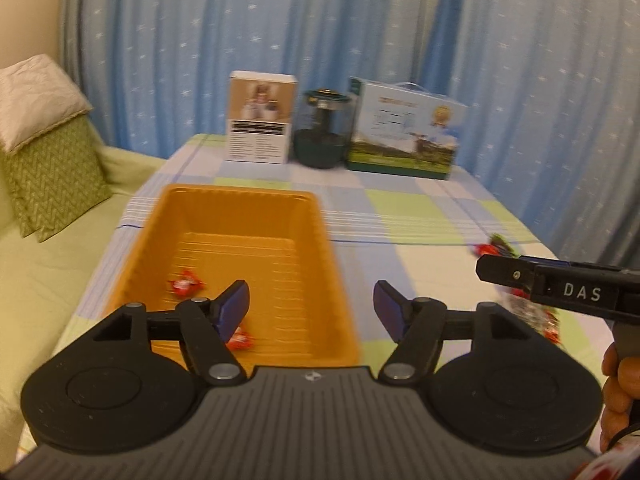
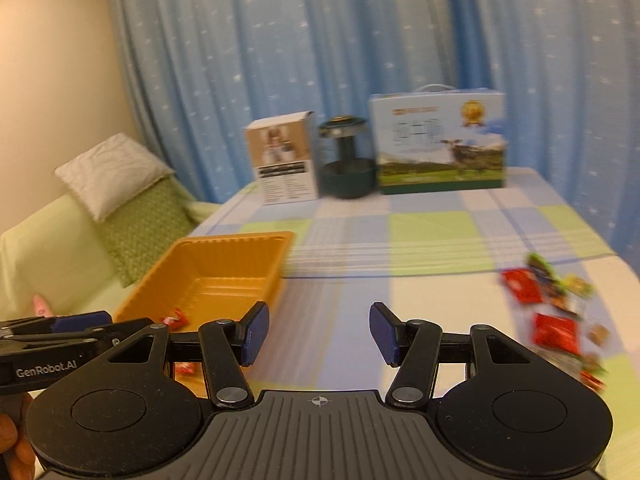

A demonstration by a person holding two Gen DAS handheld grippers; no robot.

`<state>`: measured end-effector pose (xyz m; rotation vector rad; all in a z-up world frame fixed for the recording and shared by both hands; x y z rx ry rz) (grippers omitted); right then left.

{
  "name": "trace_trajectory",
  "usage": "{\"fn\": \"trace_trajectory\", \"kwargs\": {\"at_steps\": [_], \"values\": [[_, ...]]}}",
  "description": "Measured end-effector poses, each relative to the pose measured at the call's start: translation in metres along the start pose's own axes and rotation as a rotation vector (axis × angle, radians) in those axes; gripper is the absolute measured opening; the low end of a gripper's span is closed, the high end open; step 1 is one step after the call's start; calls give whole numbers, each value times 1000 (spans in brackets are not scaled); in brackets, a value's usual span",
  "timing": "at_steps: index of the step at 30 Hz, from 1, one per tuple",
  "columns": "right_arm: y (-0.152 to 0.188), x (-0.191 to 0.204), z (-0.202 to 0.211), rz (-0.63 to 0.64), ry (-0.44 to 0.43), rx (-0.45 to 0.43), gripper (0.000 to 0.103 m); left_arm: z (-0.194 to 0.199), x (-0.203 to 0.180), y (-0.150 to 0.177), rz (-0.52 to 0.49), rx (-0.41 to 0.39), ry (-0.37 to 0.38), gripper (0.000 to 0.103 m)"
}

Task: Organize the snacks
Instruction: 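Open the right tool over the orange tray and withdraw both tools, then reach the right tool to the snack pile and grasp a dark red candy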

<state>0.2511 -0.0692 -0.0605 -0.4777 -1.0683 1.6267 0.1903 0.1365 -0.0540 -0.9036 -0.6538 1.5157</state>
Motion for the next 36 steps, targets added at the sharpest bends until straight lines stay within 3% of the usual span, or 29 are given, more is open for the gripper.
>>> {"fn": "trace_trajectory", "kwargs": {"at_steps": [8,15,23,36], "values": [[20,-50,57,-87,132,32,56,16,-64,24,-6,48,90,77],[43,-79,99,-145,212,68,56,29,-97,43,-3,86,124,82],[50,-96,130,-168,256,57,56,32,-127,49,-47,99,151,84],[49,-112,149,-193,277,37,56,37,-152,42,-128,50,192,84]]}}
Point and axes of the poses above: each gripper's, at about its wrist camera, not at the fingertips, and z roughly against the way its jaws point, x to its left, y to its underside, the point moved 5 cm from there along -z, roughly the way its jaws point, and after that the axes turned 5 degrees about y, right-handed, at the moved point
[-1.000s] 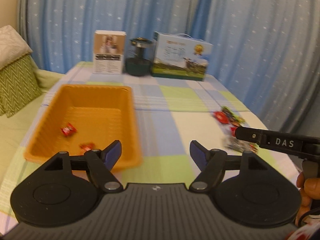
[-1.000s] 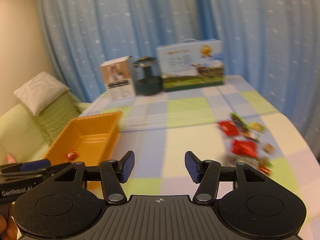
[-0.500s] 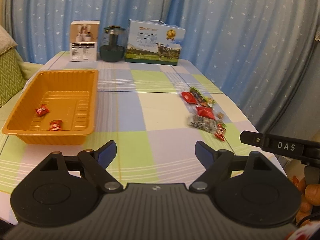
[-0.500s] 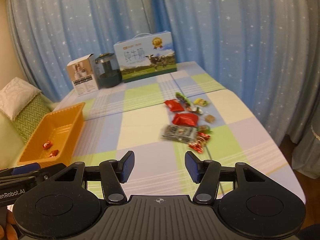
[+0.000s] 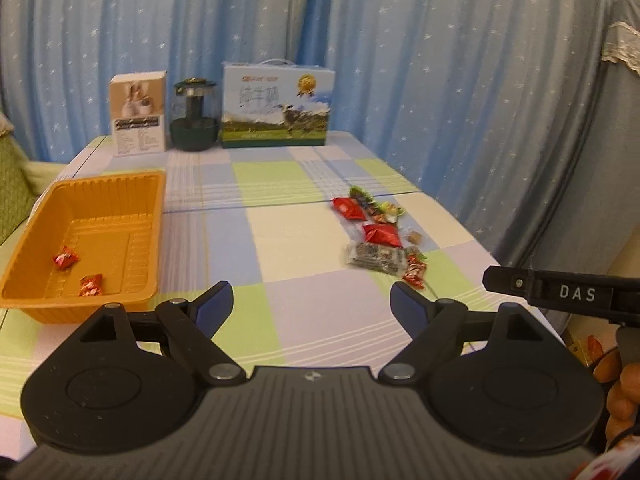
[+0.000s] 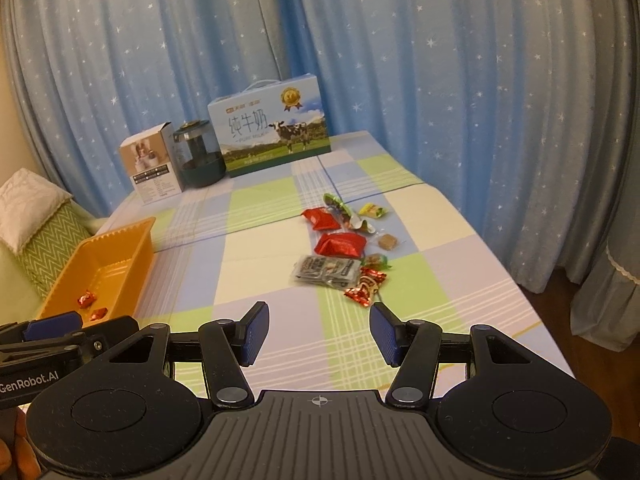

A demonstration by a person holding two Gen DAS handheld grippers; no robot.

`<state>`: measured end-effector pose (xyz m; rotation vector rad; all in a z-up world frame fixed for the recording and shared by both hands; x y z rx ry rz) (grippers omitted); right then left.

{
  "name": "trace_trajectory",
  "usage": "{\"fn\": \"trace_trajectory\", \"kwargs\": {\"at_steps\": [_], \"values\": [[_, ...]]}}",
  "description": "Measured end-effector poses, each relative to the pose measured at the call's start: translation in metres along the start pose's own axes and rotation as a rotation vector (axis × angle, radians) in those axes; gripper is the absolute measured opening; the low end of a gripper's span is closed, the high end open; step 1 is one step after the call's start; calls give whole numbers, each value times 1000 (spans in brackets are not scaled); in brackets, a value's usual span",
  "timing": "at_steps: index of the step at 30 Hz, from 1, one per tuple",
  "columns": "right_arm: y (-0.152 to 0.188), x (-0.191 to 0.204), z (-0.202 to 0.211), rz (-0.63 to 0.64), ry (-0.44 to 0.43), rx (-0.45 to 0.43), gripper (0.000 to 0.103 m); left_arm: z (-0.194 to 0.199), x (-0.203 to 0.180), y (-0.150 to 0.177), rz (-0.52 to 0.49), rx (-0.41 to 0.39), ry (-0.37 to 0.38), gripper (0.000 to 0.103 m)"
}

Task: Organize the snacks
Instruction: 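Reach the right tool to the snack pile and grasp a dark red candy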

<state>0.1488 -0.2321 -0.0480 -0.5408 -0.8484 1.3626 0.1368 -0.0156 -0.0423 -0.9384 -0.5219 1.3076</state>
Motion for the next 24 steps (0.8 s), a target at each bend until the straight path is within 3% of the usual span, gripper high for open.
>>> {"fn": "trace_trajectory", "kwargs": {"at_steps": [8,24], "values": [[1,-21,-24,-59,6,9,56,-23,-4,1,-18,45,34,84],[-2,-45,-160,-25,-11,100,55,-141,14,2,-95,146,34,78]]}}
Point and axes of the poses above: each gripper's, at about its wrist camera, not at the fingertips, and z roughly against the way its jaws point, x to its left, y to its underside, the point moved 5 cm from there along -z, roughly the way its jaws point, and after that the axes turned 5 degrees about y, right-handed, at the moved point
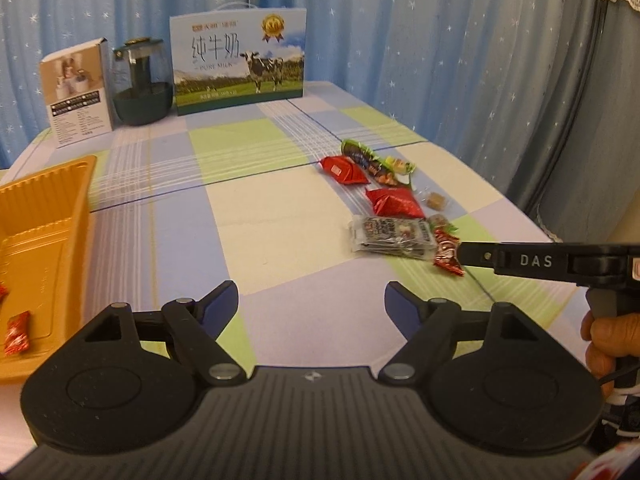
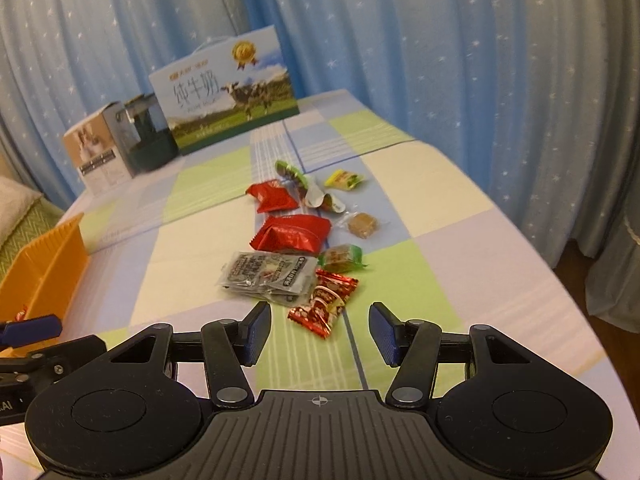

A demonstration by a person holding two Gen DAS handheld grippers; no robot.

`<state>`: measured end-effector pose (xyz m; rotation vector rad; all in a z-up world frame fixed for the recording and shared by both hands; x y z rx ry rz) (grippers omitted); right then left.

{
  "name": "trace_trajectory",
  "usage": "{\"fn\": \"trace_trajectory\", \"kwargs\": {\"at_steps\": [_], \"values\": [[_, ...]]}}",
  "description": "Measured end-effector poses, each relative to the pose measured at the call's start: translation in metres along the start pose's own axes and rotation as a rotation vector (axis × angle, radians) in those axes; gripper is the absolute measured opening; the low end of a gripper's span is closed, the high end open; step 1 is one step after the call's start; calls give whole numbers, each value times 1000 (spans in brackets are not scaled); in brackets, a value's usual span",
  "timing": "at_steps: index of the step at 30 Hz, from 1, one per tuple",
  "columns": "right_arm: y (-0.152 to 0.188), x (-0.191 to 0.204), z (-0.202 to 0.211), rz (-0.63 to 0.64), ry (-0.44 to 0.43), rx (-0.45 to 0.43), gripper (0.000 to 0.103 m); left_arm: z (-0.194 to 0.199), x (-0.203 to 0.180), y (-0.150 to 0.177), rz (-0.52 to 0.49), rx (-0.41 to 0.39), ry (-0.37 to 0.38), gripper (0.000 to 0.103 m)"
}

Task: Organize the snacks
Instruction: 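Reach the right tool to the snack pile and grasp a dark red candy, then grasp the clear snack packet with the left tool while the right tool holds its candy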

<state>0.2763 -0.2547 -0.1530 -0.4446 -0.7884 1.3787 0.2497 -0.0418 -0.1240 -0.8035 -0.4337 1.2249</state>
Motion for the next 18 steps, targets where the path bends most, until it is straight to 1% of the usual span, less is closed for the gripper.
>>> {"fn": "trace_trajectory", "kwargs": {"at_steps": [1,3,5,7,10,12,13,15,18], "values": [[-1,2,-6,9,0,4,54,-5,1,0,-3,4,2,78],[-2,3,-17,25,4,14,49,-14,3,1,-9,9,7,78],[-4,5,-27,31,7,24,47,-21,4,2,-17,11,10,78],[-5,6,-35,47,28,39,46,-26,5,3,-27,11,16,79],[-2,8,-43,74,51,59,40,-31,7,5,-33,13,31,79],[0,10,-44,102,76,56,30,-34,9,7,-26,14,37,79],[0,11,-44,115,87,52,28,-34,12,9,-17,16,39,79],[0,13,-45,131,84,48,23,-35,17,12,-1,20,39,79],[4,23,-44,180,52,49,21,-35,23,13,12,22,34,79]]}}
Point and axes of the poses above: each gripper's, at about its wrist camera, not at the fingertips, and z roughly against the way its jaws point, x to its left, y to its underside, the point moved 5 cm from there along -z, roughly the way its jaws point, and after that the axes turned 5 degrees about y, right-handed, at the moved point
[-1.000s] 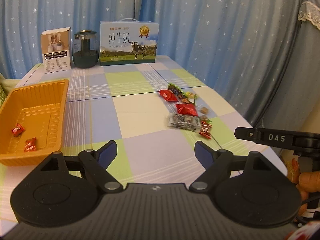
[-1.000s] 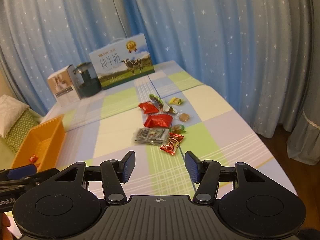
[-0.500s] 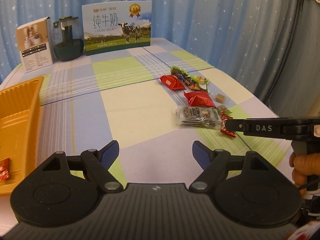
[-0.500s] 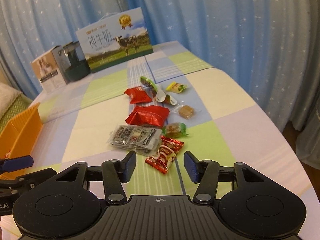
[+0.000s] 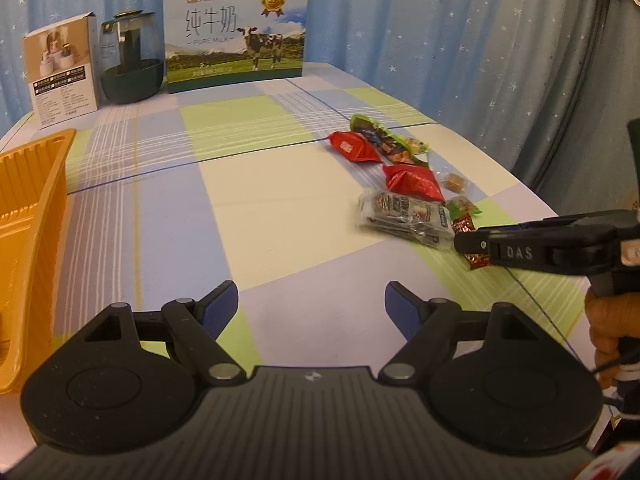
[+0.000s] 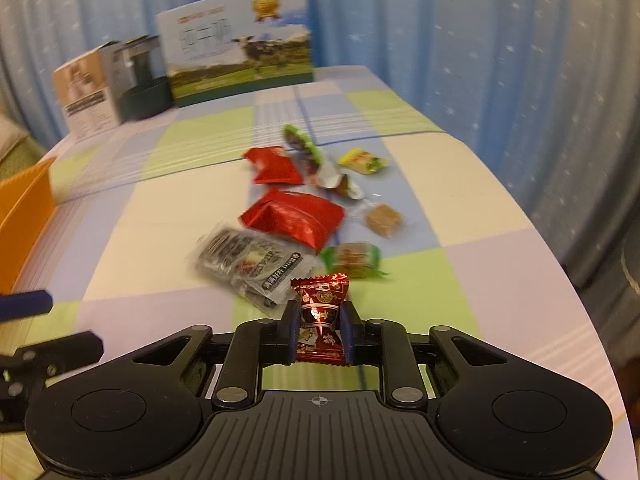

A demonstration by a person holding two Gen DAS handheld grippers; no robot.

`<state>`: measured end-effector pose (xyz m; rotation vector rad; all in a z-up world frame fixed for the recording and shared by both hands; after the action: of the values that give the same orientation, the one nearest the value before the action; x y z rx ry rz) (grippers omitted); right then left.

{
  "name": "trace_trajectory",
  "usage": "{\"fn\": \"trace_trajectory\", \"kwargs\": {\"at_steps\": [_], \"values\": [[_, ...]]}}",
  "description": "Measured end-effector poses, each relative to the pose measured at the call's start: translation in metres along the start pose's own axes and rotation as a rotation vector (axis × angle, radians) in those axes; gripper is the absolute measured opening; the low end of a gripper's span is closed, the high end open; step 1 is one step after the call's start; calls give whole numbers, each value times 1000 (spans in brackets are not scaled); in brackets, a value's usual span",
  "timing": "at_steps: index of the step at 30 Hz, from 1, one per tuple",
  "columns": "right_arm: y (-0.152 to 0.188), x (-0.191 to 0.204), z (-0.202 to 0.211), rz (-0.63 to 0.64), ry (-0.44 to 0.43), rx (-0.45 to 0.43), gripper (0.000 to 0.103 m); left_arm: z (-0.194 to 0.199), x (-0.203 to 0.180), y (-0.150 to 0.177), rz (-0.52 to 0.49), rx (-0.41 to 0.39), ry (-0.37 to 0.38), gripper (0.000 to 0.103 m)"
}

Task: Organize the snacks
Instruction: 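Grasp the clear snack packet with the left tool while the right tool holds its candy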

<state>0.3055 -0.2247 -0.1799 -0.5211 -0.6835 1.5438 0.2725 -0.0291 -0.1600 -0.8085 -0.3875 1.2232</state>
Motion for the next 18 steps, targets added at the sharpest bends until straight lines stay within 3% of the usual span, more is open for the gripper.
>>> {"fn": "trace_trajectory", "kwargs": {"at_steps": [5,7,11,15,18], "values": [[9,30,6,81,-168,12,21,3,7,-3,32,-12,1,79],[12,40,8,104,-192,13,21,2,8,-3,42,-11,8,79],[9,25,14,50,-131,-11,20,1,5,-6,61,-14,26,79],[8,2,14,54,-12,-26,21,-5,-4,-11,62,-17,34,79],[9,-9,8,21,-11,-16,21,-11,-11,-16,59,-22,38,79]]}}
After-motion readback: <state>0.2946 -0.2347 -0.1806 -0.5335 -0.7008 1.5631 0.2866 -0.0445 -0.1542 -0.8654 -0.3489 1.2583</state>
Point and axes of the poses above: each gripper's, at about its wrist camera, not at the fingertips, and z roughly against the way its jaws point, x to its left, y to its underside, the point moved 5 cm from there along -z, roughly the way its jaws point, and after that the axes turned 5 degrees about y, right-handed, at the moved point
